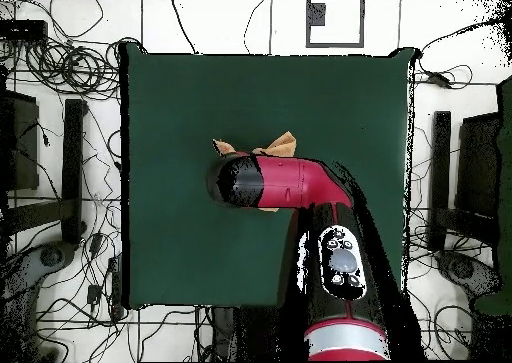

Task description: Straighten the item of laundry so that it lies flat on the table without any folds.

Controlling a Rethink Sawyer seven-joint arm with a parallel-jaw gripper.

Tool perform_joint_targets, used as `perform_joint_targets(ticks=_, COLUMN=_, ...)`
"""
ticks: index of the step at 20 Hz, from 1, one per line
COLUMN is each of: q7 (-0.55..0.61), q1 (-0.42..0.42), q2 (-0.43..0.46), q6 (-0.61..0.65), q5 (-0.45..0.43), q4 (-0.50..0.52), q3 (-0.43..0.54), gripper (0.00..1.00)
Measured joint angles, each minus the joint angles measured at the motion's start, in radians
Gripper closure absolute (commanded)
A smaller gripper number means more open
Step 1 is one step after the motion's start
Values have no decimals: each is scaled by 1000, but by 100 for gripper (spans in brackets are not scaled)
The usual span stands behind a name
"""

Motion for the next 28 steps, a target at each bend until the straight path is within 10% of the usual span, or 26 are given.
perform_joint_targets(ticks=28, q7=0, q1=-18, q2=35, q6=-100, q5=3, q4=6, q3=-1, gripper=0)
